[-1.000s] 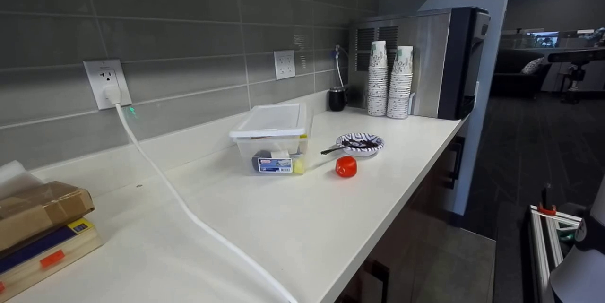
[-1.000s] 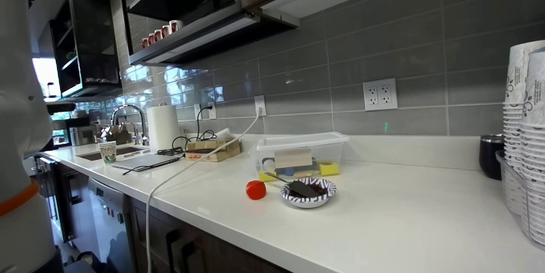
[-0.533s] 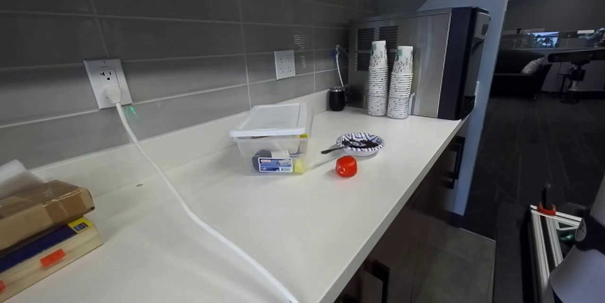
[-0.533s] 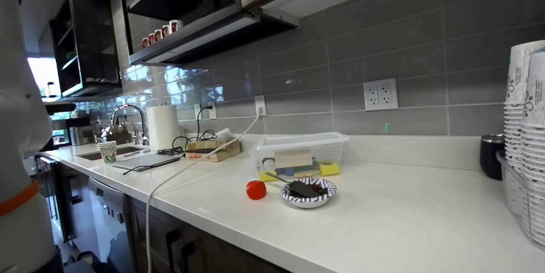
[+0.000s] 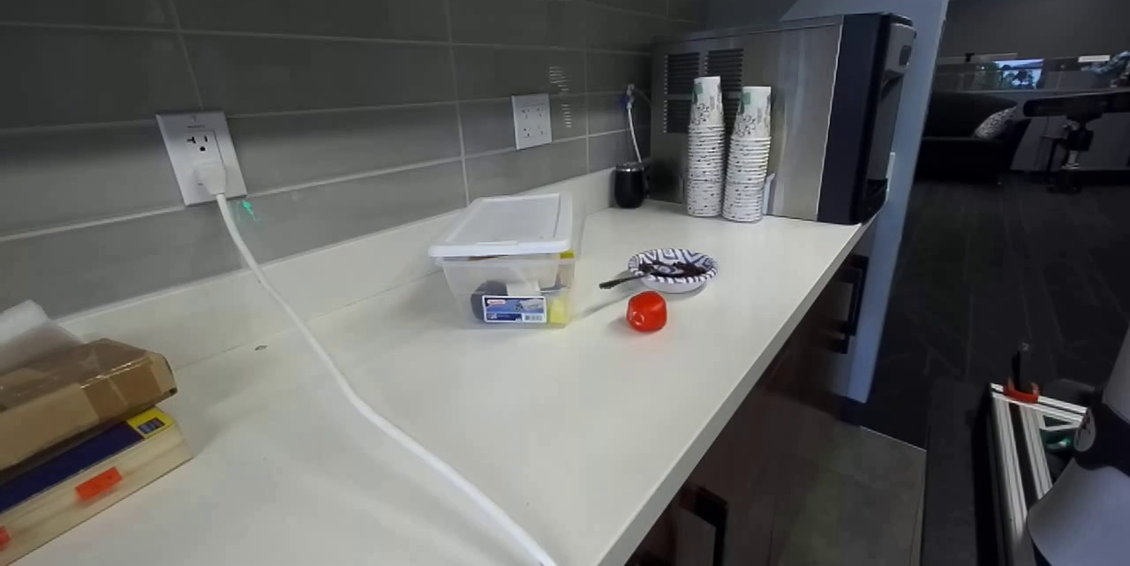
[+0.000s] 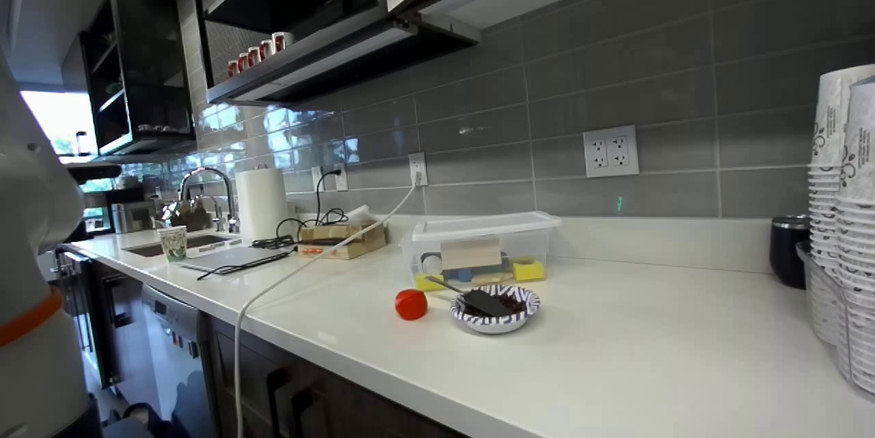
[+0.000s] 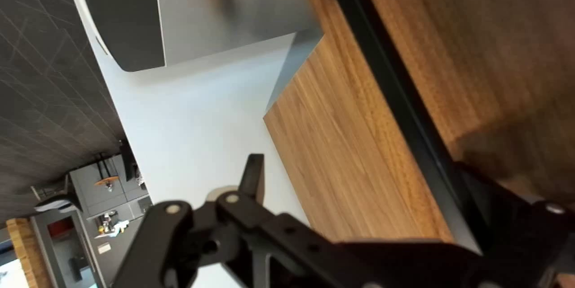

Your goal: Open the left upper cabinet door then close it.

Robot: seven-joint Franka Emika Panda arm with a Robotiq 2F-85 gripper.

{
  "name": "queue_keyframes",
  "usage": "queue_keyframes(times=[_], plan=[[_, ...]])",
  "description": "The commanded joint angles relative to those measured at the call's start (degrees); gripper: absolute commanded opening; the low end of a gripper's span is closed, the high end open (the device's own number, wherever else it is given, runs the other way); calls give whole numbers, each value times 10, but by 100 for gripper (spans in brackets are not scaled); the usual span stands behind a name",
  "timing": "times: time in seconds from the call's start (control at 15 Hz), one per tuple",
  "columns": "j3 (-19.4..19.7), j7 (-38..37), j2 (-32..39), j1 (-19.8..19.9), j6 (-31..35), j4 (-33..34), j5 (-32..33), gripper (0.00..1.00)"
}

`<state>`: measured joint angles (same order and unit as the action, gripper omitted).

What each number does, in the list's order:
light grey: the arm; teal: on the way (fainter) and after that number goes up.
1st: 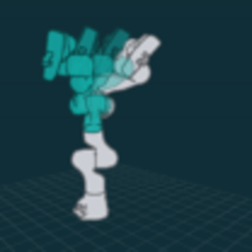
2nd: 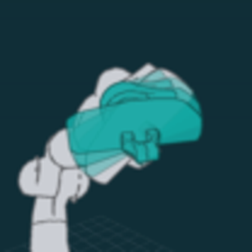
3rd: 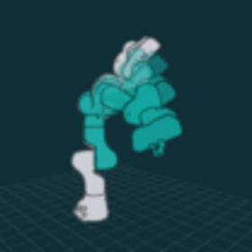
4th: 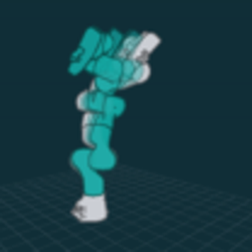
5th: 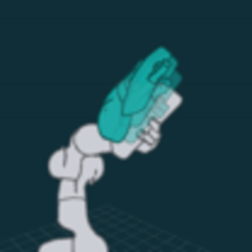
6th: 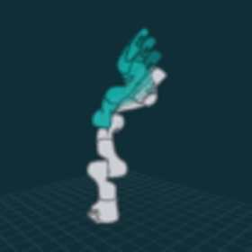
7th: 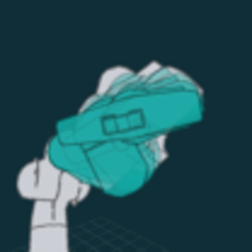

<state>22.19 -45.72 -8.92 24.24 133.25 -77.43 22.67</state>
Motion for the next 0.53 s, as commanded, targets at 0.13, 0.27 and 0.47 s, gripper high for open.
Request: queue_keyframes(times=[0.13, 0.27, 0.47], plan=[[-10, -30, -122, 31, -51, -91, 62, 100], [-21, -38, -162, 39, -69, -126, 72, 100], [-55, -45, -216, 78, -83, -176, 70, 100]])
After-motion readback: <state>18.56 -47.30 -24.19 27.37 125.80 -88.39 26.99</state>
